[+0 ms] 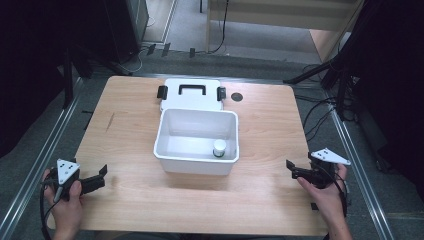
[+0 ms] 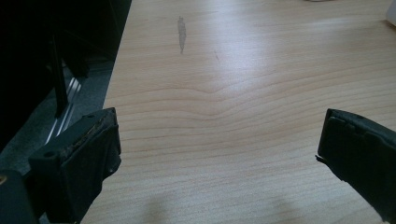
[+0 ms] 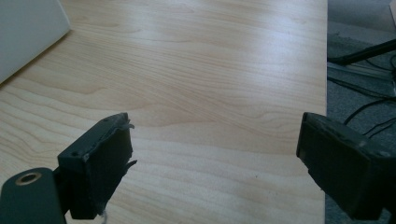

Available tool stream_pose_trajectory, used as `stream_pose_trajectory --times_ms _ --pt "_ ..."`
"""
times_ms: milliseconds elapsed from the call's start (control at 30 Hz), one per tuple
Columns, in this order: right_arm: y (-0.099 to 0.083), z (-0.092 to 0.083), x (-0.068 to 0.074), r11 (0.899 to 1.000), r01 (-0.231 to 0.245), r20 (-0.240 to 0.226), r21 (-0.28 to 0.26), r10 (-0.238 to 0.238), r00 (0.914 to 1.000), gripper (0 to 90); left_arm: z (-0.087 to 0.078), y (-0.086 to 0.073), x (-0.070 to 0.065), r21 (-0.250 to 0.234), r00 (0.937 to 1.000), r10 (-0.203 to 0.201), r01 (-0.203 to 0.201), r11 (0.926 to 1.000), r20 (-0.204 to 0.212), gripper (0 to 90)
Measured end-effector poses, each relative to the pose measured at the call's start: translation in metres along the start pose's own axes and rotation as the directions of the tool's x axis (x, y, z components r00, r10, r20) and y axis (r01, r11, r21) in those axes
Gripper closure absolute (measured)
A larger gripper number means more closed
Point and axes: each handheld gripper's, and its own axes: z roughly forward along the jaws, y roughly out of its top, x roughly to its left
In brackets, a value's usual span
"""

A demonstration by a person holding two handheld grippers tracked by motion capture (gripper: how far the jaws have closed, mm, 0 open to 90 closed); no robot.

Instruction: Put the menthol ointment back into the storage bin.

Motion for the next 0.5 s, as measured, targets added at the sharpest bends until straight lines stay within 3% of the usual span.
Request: stream_pose_trajectory --times_ms 167,500 --pt "-0.016 -0.006 -0.003 0.997 -0.056 0.004 -0.052 0.056 0.9984 11.7 0.0 0.0 0.0 0.002 1.0 0.003 -0.003 1.0 -0.002 0.0" --pt "-0.026 -0.013 -0.005 0.99 -0.107 0.017 -0.091 0.109 0.9939 11.7 0.001 0.0 0.001 0.004 1.0 -0.008 0.008 1.0 0.006 0.0"
